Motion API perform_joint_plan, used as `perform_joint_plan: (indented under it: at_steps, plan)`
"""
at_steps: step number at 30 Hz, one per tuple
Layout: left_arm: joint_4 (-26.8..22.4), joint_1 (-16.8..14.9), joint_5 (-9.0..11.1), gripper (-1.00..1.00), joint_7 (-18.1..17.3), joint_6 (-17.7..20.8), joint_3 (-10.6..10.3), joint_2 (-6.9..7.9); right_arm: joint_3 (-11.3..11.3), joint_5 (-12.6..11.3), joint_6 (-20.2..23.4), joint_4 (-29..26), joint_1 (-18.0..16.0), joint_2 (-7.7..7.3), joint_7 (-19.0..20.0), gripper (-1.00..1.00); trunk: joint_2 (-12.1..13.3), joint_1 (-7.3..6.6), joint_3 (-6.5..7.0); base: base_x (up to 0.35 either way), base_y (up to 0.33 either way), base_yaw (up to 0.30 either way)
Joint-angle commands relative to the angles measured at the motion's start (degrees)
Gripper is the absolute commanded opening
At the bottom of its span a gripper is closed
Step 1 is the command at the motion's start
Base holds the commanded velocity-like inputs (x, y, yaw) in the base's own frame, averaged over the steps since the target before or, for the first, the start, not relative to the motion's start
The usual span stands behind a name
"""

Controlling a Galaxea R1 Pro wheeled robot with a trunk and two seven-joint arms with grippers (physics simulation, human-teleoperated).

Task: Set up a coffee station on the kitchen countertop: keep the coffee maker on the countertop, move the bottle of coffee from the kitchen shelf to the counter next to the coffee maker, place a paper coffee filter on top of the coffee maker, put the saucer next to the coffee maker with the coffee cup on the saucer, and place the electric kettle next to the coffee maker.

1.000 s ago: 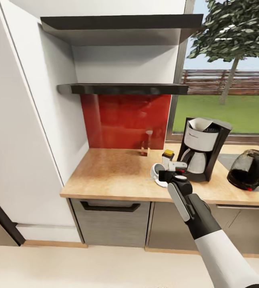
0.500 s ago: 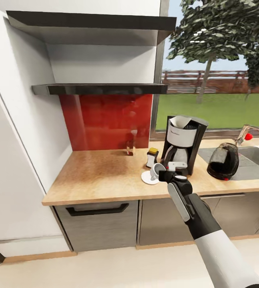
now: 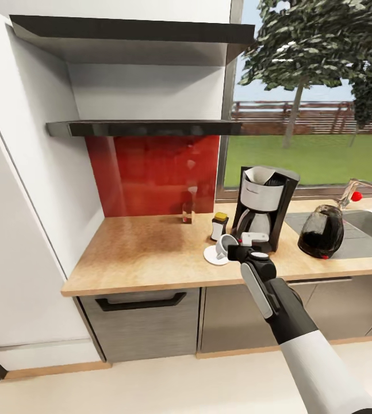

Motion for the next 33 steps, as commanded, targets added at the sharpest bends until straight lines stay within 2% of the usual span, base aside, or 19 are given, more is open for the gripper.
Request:
perform_joint_plan:
  at_steps: [1, 10, 28, 33]
  plan:
    - [0.1, -0.1, -0.6, 1.00, 0.3, -0.3, 0.4, 0.02, 0.1, -0.7, 0.1, -0.1, -0.1, 0.01, -0.5, -1.00, -0.1, 0.03, -0.13, 0.000, 0.000, 0.000]
    - [0.1, -0.1, -0.6, 1.00, 0.3, -0.3, 0.4, 0.02, 0.0, -0.7, 0.1, -0.2, -0.1, 0.03, -0.5, -1.00, -0.1, 0.03, -0.13, 0.000, 0.000, -0.060]
    - [0.2, 0.4, -0.5, 1.00, 0.7, 0.0, 0.2, 0.53, 0.1, -0.5, 0.1, 0.4, -0.1, 0.05, -0.5, -1.00, -0.1, 0.03, -0.13, 0.000, 0.000, -0.280]
    - [0.6, 0.8, -0.6, 1.00, 0.8, 0.5, 0.0, 0.76, 0.3, -0.5, 0.2, 2.3, -0.1, 0.18, -0.6, -1.00, -0.1, 0.03, -0.13, 0.108, 0.000, -0.193]
